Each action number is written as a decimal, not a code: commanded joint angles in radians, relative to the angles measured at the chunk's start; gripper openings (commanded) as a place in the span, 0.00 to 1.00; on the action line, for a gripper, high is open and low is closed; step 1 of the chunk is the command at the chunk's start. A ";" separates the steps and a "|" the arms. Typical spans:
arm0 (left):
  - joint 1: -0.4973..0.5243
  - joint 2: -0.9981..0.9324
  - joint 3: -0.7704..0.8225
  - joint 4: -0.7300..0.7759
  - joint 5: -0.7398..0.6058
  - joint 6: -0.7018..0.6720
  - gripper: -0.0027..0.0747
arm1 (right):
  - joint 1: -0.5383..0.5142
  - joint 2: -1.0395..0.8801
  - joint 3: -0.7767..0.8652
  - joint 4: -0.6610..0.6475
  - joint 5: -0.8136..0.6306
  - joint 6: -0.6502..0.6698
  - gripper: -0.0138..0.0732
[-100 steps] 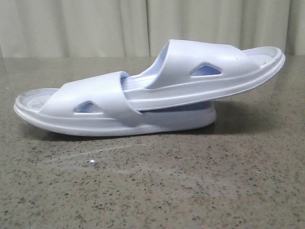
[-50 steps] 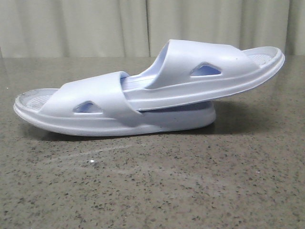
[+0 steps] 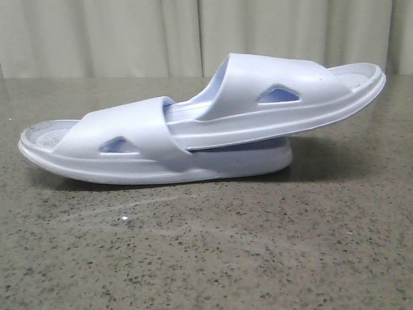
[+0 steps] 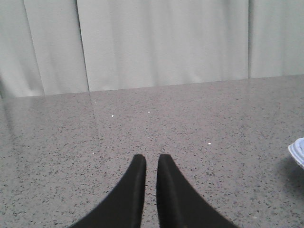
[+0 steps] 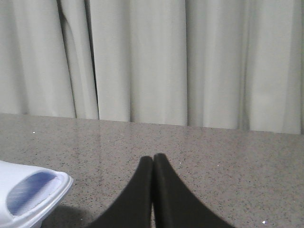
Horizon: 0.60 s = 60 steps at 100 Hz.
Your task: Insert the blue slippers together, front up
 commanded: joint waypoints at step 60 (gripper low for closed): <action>0.001 -0.029 0.009 -0.010 -0.083 -0.011 0.06 | 0.001 0.011 0.047 -0.625 -0.082 0.687 0.04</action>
